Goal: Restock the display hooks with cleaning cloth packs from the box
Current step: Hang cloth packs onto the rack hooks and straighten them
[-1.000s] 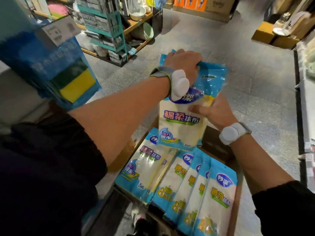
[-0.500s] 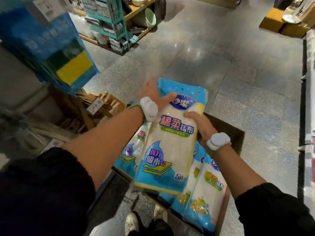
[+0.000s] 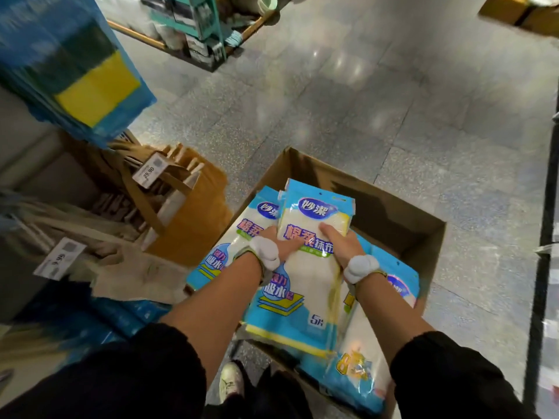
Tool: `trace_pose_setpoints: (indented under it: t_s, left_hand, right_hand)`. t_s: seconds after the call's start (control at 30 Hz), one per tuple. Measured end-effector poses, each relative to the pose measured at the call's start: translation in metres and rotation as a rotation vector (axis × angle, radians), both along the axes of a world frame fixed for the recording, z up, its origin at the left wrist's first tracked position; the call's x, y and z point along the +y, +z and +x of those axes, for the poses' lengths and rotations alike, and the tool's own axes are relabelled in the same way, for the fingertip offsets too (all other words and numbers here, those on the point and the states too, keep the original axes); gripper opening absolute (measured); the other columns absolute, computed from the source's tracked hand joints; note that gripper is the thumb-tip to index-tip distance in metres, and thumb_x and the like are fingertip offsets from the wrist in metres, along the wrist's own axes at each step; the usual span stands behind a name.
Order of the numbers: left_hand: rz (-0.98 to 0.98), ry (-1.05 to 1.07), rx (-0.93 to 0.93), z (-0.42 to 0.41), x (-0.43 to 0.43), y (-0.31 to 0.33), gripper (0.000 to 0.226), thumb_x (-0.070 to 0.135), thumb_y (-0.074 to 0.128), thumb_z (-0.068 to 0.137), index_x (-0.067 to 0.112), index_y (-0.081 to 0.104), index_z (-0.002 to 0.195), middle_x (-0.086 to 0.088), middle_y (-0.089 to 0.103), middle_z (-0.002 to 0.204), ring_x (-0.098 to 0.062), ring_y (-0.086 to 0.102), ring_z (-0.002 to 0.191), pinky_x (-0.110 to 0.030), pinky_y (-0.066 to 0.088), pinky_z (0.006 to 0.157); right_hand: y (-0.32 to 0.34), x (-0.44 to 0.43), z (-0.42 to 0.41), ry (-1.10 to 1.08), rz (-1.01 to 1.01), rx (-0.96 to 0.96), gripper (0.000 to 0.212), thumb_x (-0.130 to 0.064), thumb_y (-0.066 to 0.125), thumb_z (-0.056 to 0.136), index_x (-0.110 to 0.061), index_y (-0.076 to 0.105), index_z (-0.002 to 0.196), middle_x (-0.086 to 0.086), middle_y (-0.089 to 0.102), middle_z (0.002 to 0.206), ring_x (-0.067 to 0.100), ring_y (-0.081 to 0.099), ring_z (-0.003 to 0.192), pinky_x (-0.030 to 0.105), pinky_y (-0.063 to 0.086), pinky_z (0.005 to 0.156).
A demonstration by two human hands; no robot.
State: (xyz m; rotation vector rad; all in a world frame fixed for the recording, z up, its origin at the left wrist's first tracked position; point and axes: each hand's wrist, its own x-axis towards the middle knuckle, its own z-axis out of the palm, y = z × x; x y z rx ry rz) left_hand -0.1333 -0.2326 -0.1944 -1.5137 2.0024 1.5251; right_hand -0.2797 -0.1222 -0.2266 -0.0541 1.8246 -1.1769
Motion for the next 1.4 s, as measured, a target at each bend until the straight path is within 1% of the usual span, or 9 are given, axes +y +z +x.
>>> trace_pose_setpoints:
  t_s: [0.1,0.27,0.37,0.57,0.67,0.73,0.9,1.17,1.4]
  left_hand:
    - [-0.007,0.055,-0.027,-0.011,0.004,0.003,0.056,0.034,0.075,0.091,0.008,0.056,0.137,-0.005,0.065,0.126,-0.026,0.061,0.118,-0.023,0.042,0.081]
    - [0.065,0.158,0.019,-0.014,0.001,0.008,0.099,0.052,0.085,0.064,0.012,0.043,0.143,-0.008,0.062,0.136,-0.031,0.062,0.119,-0.040,0.051,0.103]
    - [0.088,0.214,0.065,-0.007,-0.007,0.016,0.083,0.039,0.085,0.079,0.008,0.043,0.144,-0.009,0.062,0.132,-0.030,0.062,0.118,-0.031,0.049,0.088]
    - [0.335,0.410,0.344,0.022,-0.037,0.043,0.058,0.070,0.075,0.076,0.016,0.080,0.097,-0.006,0.081,0.096,-0.027,0.078,0.092,-0.041,0.062,0.088]
    - [0.442,0.566,0.495,0.043,-0.051,0.067,0.075,0.073,0.081,0.064,0.017,0.077,0.113,-0.014,0.078,0.110,-0.036,0.074,0.104,-0.051,0.056,0.099]
    - [0.433,0.614,0.585,0.065,-0.062,0.078,0.087,0.072,0.088,0.054,0.019,0.074,0.122,-0.013,0.076,0.117,-0.037,0.073,0.109,-0.056,0.052,0.104]
    - [0.375,0.710,0.618,0.130,-0.074,0.101,0.046,0.043,0.079,0.084,0.018,0.072,0.123,-0.013,0.077,0.112,-0.034,0.075,0.098,-0.053,0.058,0.095]
    - [0.229,0.765,0.560,0.276,-0.064,0.110,0.075,0.064,0.090,0.058,0.028,0.073,0.122,-0.009,0.074,0.124,-0.035,0.071,0.113,-0.056,0.051,0.105]
    - [0.080,0.868,0.669,0.386,-0.006,0.133,0.027,0.040,0.062,0.100,0.020,0.071,0.115,-0.012,0.069,0.132,-0.034,0.065,0.123,-0.049,0.049,0.109]
  right_hand:
    - [0.005,0.000,-0.002,-0.011,0.067,0.107,0.061,-0.059,0.074,0.073,-0.021,0.066,0.119,0.001,0.076,0.103,0.017,0.074,0.086,0.029,0.058,0.072]
    - [0.019,0.000,-0.002,-0.073,-0.029,0.129,0.054,-0.060,0.075,0.075,-0.025,0.064,0.115,0.000,0.078,0.099,0.016,0.077,0.081,0.039,0.065,0.075]
    - [0.035,-0.006,-0.006,-0.092,-0.085,0.070,0.053,-0.053,0.078,0.078,-0.023,0.057,0.116,0.001,0.076,0.100,0.016,0.077,0.080,0.028,0.062,0.060]
    - [0.074,-0.034,0.001,0.035,-0.200,-0.088,0.047,-0.047,0.077,0.081,-0.021,0.067,0.119,0.010,0.078,0.101,0.030,0.076,0.093,0.053,0.060,0.088]
    - [0.093,-0.048,0.017,0.111,-0.230,-0.195,0.039,-0.043,0.075,0.084,-0.022,0.069,0.117,0.013,0.077,0.104,0.034,0.074,0.099,0.055,0.058,0.090]
    - [0.102,-0.060,0.035,0.180,-0.239,-0.254,0.036,-0.039,0.073,0.086,-0.021,0.070,0.117,0.015,0.077,0.106,0.035,0.073,0.102,0.056,0.057,0.092]
    - [0.114,-0.086,0.092,0.294,-0.257,-0.353,0.047,-0.037,0.076,0.077,-0.019,0.072,0.120,0.018,0.073,0.117,0.041,0.067,0.114,0.064,0.047,0.103]
    - [0.138,-0.112,0.203,0.411,-0.319,-0.373,0.064,-0.058,0.066,0.087,-0.013,0.064,0.132,0.013,0.071,0.122,0.033,0.067,0.115,0.056,0.050,0.103]
    - [0.124,-0.108,0.307,0.425,-0.323,-0.387,0.059,-0.035,0.076,0.079,-0.010,0.064,0.131,0.021,0.069,0.124,0.038,0.069,0.109,0.062,0.053,0.095]
